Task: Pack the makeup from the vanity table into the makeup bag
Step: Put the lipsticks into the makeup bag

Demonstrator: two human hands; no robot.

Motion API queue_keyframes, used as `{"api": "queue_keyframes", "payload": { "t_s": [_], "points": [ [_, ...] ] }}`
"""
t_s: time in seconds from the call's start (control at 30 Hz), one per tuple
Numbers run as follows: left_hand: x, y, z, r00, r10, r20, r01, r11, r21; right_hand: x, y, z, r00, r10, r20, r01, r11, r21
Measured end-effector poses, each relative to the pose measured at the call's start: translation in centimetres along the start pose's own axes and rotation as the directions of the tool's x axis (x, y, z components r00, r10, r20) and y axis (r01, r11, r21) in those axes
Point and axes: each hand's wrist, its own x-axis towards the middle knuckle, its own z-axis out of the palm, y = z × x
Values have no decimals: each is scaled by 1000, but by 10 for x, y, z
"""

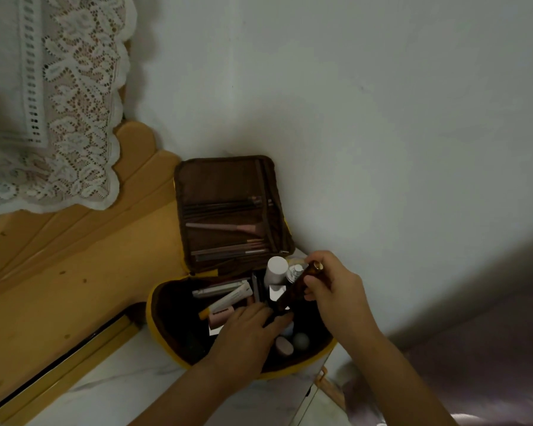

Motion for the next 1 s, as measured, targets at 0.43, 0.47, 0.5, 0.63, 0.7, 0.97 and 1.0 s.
{"api": "queue_keyframes", "payload": {
  "t_s": [0.43,0.47,0.5,0.63,0.7,0.97,1.0],
  "points": [
    [-2,-2,-4,999,8,-41,-3,993,115,9,3,16,981,-107,162,156,931,-331],
    [-2,-2,-5,999,11,-44,-6,992,123,10,3,16,984,-103,146,146,934,-325],
    [-2,-2,-5,999,9,-42,-4,991,131,11,4,15,987,-114,112,144,939,-313],
    [-3,-1,-5,1000,-20,-23,23,991,130,8,11,18,979,-203,-9,191,933,-306],
    [-4,-1,-5,999,-31,-10,32,991,133,5,15,24,970,-242,3,228,913,-339],
    [0,-2,-3,1000,-24,-2,24,991,128,18,22,27,921,-375,-110,283,833,-475],
    [0,-2,-3,1000,-22,-5,23,992,124,17,21,28,919,-377,-117,280,832,-479]
  ]
}}
